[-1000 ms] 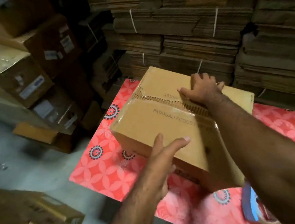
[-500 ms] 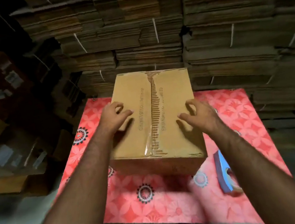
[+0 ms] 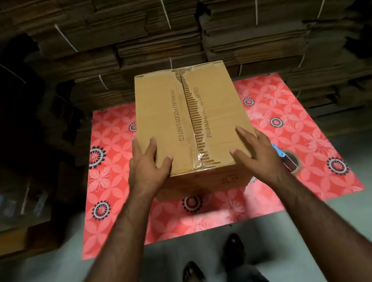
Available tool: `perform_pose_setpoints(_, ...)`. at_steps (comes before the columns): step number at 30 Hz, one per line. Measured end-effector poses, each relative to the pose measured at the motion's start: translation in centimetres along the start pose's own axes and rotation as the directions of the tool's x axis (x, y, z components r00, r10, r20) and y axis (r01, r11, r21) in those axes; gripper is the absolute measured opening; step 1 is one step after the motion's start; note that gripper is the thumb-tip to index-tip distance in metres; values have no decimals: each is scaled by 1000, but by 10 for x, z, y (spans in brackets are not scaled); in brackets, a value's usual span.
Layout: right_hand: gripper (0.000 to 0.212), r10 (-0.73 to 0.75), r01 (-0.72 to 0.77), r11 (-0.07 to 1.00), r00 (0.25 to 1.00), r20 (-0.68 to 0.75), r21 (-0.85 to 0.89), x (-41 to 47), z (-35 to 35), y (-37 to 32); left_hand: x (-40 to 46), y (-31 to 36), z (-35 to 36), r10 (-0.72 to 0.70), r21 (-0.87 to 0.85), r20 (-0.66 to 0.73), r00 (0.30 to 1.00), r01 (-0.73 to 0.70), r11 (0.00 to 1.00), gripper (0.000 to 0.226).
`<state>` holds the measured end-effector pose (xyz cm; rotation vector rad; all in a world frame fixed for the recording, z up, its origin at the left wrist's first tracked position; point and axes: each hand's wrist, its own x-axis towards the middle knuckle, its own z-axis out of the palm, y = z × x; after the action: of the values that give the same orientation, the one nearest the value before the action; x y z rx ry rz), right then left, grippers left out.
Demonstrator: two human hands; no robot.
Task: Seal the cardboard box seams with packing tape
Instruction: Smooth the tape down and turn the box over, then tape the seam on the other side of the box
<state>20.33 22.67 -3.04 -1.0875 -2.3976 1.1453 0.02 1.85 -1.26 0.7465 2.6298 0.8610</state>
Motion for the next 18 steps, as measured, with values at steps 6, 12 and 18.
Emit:
perform_pose_setpoints(6,70,-1,1,1000,1000,-7,25,0,0,1,8,2,4,10,84,22,1000,-11,996,74)
perform_pose_setpoints(12,61,-72,72,997,997,1,33,23,-11,8,28,12,3,1,62,50,999,-4,998,85)
perform_pose_setpoints(18,32,109,-123,992,945,-308,-26,21,-32,77,13,39,19,160,51,-335,928,-152,987,55)
